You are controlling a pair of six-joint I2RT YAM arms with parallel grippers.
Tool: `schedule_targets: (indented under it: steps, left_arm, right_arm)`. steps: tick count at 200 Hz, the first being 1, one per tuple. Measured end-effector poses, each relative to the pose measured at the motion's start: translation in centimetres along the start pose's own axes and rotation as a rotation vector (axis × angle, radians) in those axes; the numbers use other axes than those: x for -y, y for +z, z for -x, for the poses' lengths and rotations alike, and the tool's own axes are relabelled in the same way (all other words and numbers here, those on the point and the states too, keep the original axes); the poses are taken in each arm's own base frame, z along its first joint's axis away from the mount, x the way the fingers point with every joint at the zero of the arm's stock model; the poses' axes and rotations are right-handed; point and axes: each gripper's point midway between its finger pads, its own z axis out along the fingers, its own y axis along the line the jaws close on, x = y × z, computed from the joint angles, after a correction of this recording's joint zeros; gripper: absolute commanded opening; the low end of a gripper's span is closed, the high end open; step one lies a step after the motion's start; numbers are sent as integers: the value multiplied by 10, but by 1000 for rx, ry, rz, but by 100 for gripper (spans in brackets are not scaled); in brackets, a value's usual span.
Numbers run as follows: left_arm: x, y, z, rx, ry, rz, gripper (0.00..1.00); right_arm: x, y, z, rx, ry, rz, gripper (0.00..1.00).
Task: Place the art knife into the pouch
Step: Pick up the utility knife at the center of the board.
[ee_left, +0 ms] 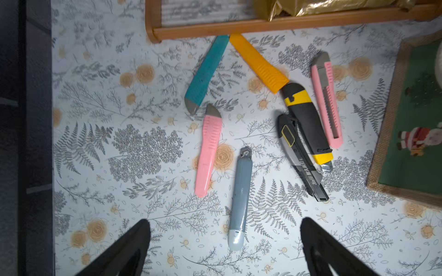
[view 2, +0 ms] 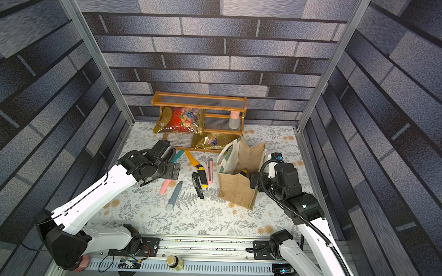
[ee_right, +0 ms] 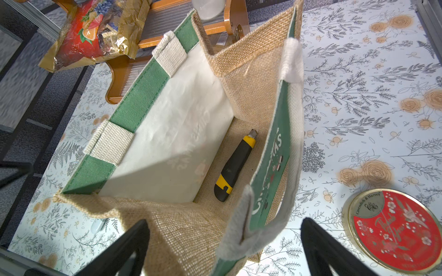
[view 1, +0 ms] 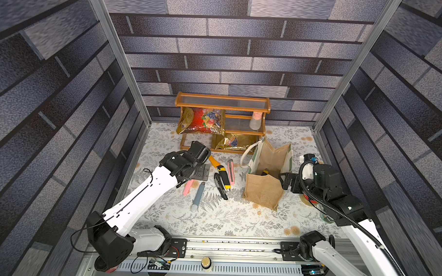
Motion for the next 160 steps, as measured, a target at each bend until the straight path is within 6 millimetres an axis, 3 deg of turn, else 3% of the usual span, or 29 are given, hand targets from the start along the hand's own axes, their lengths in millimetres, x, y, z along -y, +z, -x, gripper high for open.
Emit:
schedule_targets:
  steps: [30, 52, 82, 160]
  left_arm:
    - [4, 45, -54, -158, -30, -16, 100]
    - [5, 67, -83, -247, -56, -9, 99]
    - [6, 82, -95, -278, -87, -11, 90]
    - [19, 114, -104, -338, -134, -66, 75]
  right_arm:
    - [0, 3, 1, -4, 1, -2, 100]
    - [-1, 4, 4, 1, 6, 0, 100]
    - [-4, 3, 9, 21, 15, 9, 100]
    - [-15, 5, 8, -2, 28, 71, 100]
